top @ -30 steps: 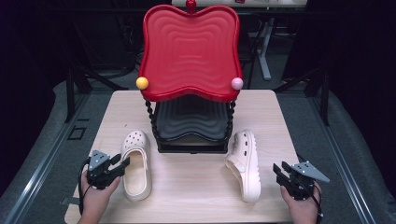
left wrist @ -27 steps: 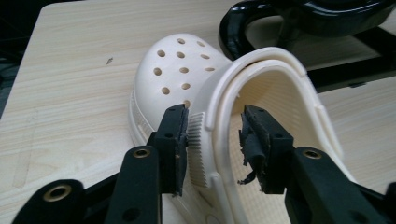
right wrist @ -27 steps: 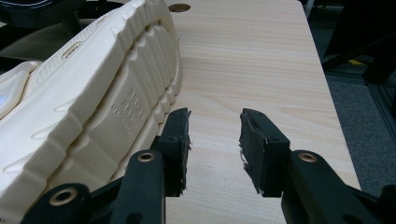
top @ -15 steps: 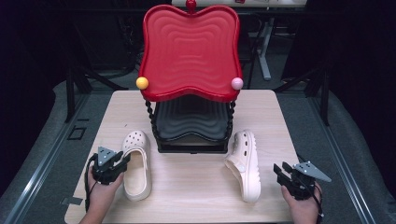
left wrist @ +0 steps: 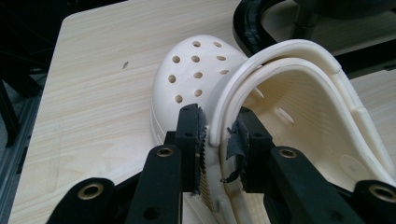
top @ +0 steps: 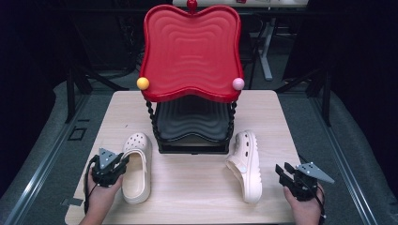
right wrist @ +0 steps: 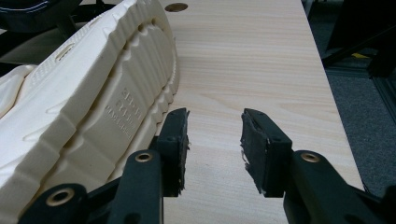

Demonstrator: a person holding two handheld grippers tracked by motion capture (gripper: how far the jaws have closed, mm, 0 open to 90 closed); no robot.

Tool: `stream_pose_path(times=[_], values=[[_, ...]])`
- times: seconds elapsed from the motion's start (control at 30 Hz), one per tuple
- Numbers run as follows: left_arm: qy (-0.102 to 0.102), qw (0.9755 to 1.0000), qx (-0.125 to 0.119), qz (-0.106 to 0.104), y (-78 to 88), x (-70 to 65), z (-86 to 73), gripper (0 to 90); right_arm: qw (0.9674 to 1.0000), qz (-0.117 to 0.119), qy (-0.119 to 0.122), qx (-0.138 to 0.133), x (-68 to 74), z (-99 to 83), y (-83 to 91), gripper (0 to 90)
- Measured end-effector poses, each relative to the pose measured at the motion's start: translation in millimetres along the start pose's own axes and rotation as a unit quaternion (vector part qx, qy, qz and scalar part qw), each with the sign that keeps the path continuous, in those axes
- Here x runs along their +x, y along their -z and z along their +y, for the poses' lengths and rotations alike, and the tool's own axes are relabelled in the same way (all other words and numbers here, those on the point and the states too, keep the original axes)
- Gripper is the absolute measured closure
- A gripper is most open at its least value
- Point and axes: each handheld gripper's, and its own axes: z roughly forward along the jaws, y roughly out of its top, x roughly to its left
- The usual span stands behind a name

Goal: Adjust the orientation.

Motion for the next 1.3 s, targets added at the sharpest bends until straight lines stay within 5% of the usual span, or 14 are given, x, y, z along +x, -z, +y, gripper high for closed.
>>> stream_pose_path(times=[0.3,0.57,0.77,1.03,1.3], values=[[-0.016,0.9993,0.001,-0.033,13.7,-4.2,-6.0,74.6,0.9998,-0.003,0.017,-0.006,3.3,3.5,0.2,64.8],[-0.025,0.9988,0.003,-0.043,19.2,-9.5,-12.3,74.2,0.9987,0.027,0.041,-0.013,20.7,13.2,-1.8,73.7],[0.000,0.9984,-0.004,-0.057,20.6,-6.7,-15.7,66.1,0.9949,0.059,0.081,-0.011,45.1,22.6,-2.6,85.6],[0.011,0.9976,-0.016,-0.066,21.6,-3.5,-16.8,56.5,0.9900,0.080,0.115,-0.018,71.3,28.3,-5.7,87.3],[0.018,0.9971,-0.015,-0.072,21.1,-0.9,-16.9,54.3,0.9882,0.082,0.129,-0.008,74.8,26.9,-9.2,88.9]])
